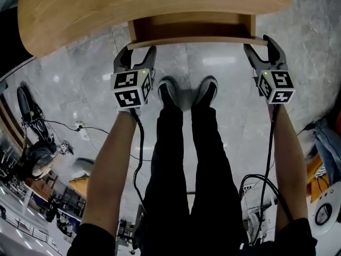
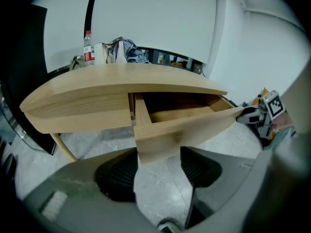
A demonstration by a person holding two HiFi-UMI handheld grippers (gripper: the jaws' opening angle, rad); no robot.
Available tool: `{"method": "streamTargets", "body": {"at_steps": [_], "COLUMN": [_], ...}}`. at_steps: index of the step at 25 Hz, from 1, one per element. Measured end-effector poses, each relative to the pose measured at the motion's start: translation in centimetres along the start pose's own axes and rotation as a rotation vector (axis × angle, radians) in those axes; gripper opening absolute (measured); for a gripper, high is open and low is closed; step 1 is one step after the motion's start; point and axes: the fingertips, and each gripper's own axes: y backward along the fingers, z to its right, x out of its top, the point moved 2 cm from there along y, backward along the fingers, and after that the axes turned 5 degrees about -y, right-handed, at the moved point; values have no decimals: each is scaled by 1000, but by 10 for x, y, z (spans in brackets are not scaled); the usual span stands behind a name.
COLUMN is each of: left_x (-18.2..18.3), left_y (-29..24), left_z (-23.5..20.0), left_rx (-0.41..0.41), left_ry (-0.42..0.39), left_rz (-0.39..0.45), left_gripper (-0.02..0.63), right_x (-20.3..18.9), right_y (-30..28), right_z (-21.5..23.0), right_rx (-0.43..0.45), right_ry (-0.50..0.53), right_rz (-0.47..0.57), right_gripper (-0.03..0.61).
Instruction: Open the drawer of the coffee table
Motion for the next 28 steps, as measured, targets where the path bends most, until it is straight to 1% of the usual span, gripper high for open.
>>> {"method": "streamTargets", "body": {"at_steps": [2,15,19,23,28], "left_x": [-7,-33,-47,-63,-79], "left_y": [4,24,32,41,43], "left_z": [2,15,22,33,37], "left_rx": [-4,-4,-4,-11,-14], "left_ry": [11,15,7,22,17], "left_rz": [-6,-8,-26,-57,-86], "left_gripper": [285,285,285,285,285], "right_x": [-7,-33,-46,-61,-75], "right_y": [4,28,38,48,52], "right_z": [-4,-19,-25,-28,-33], "right_rx": [-2,-28,-30,-28,-30], "right_ry": [-5,-18,-23,-23,-30], "right_rz": [-9,-24,-42,-67,-89], "right_gripper": [295,296,296,296,296]}}
